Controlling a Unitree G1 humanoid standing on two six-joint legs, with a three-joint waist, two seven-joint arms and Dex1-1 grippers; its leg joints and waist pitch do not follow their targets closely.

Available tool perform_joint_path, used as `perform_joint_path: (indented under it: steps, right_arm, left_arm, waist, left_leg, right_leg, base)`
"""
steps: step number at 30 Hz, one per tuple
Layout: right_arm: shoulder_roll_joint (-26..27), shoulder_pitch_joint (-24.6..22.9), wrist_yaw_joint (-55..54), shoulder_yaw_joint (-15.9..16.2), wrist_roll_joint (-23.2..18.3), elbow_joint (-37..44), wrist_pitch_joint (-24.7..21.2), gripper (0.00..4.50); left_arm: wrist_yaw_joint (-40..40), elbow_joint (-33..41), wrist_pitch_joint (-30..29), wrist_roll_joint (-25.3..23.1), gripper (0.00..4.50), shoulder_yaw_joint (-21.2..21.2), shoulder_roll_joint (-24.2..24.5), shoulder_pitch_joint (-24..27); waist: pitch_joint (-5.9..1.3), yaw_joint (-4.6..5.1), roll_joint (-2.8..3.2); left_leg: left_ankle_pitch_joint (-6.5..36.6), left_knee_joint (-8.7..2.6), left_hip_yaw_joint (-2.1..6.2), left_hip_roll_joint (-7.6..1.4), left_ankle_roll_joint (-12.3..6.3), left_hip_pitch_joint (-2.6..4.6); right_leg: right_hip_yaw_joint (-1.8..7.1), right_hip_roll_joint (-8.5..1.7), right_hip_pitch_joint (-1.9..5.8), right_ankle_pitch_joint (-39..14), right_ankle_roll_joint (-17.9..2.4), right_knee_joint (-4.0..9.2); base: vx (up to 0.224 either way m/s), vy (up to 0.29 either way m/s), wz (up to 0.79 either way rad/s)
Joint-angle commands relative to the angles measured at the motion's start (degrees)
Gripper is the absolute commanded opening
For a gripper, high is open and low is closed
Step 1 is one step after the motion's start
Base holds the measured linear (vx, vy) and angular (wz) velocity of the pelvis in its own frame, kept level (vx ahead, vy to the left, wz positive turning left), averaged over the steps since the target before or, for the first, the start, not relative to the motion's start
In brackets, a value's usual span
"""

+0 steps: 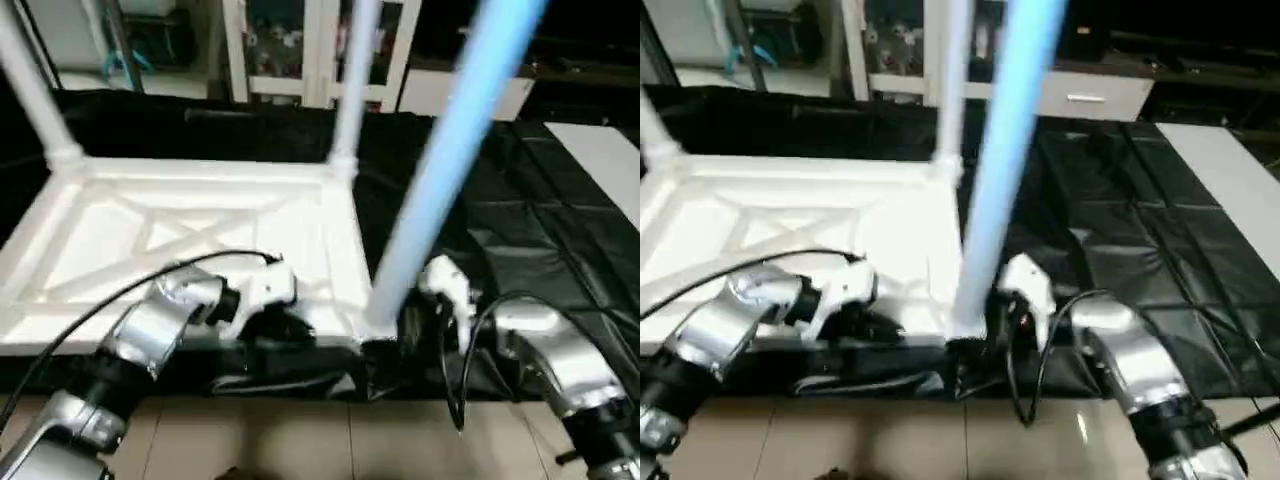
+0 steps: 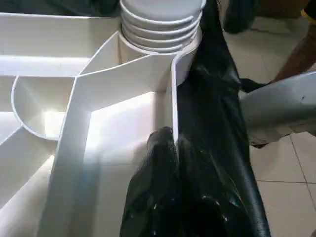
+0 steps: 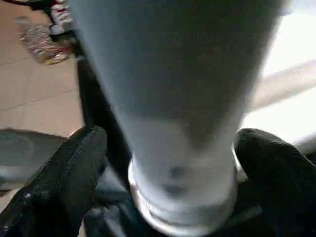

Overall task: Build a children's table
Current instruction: Rotate leg to tighten

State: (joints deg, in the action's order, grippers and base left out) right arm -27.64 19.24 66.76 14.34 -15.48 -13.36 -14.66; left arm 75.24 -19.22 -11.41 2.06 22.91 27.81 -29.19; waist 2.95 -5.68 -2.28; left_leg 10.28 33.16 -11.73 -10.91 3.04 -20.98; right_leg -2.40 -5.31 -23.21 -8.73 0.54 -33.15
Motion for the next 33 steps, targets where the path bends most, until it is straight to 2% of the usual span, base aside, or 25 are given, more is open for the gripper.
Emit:
perform_joint_path:
  steps: [1, 5, 10, 13, 20, 24, 33]
  right_arm:
    - [-1.1, 1.1, 1.5, 1.1, 0.7, 1.1, -0.5, 4.44]
    - [-1.5, 2.5, 3.6, 2.7, 2.5, -0.7, 0.2, 4.29]
    - [-1.6, 3.8, 4.1, 3.0, 3.1, -2.1, 0.6, 3.85]
    - [-1.8, 4.6, 4.6, 3.0, 3.1, -3.1, 0.8, 3.68]
    - [-1.8, 4.4, 5.5, 3.4, 4.3, -3.8, 1.6, 2.97]
    - [-1.8, 4.5, 5.7, 4.1, 5.2, -4.4, 2.8, 2.78]
    - [-0.8, 4.2, 4.4, 3.7, 5.6, -5.2, 3.0, 2.74]
  left_arm:
    - [2.2, 0.7, -1.4, -1.5, 0.0, 3.2, 0.0, 1.4]
    - [2.0, 1.7, -2.6, -1.5, 0.0, 3.5, 0.3, 1.4]
    - [2.0, 2.8, -3.7, -1.4, 0.0, 3.6, 0.3, 1.5]
    - [1.9, 3.3, -4.3, -1.4, 0.0, 3.7, 0.4, 1.7]
    - [1.7, 3.7, -4.8, -1.6, 0.0, 3.9, 0.4, 1.9]
    - [1.7, 4.0, -5.2, -1.6, 0.0, 4.0, 0.5, 1.9]
    - [1.2, 3.9, -5.1, -1.7, 0.0, 4.3, -0.1, 2.1]
  waist:
    - [-3.26, 0.25, 0.21]
    - [-3.38, 0.23, 0.16]
    - [-3.59, 0.33, 0.03]
    - [-3.56, 0.45, -0.03]
    - [-3.69, 0.3, -0.09]
    - [-3.69, 0.3, -0.07]
    - [-3.74, 0.39, -0.01]
  left_leg:
    - [18.5, -4.62, 1.06, -2.7, 0.62, 1.48]
    - [17.8, -4.59, 1.19, -2.62, 0.79, 1.32]
    - [15.1, -4.26, 1.05, -2.51, 0.06, 1.24]
    - [14.9, -4.22, 1.03, -2.47, -0.15, 1.18]
    - [13.5, -4.01, 0.98, -2.45, -0.68, 1.21]
    - [13.7, -3.96, 0.98, -2.45, -0.76, 1.2]
    - [14.3, -3.93, 1.0, -2.43, -0.52, 1.29]
  right_leg:
    - [1.92, -2.89, 1.49, -16.7, -12.5, 3.22]
    - [1.86, -2.89, 1.68, -16.8, -11.9, 3.12]
    - [1.82, -2.8, 1.88, -13.5, -12.8, 2.72]
    - [1.76, -2.76, 1.94, -13.2, -13.3, 2.65]
    - [1.75, -2.72, 2.06, -12.0, -13.5, 2.46]
    - [1.75, -2.76, 2.08, -12.5, -13.5, 2.49]
    - [1.73, -2.68, 2.07, -12.4, -13.7, 2.49]
  base:
    - [0.0, 0.0, 0.0]
    - [0.0, 0.0, 0.0]
    - [0.0, 0.0, 0.0]
    - [0.0, 0.0, 0.0]
    - [0.0, 0.0, 0.0]
    - [0.0, 0.0, 0.0]
    - [0.0, 0.0, 0.0]
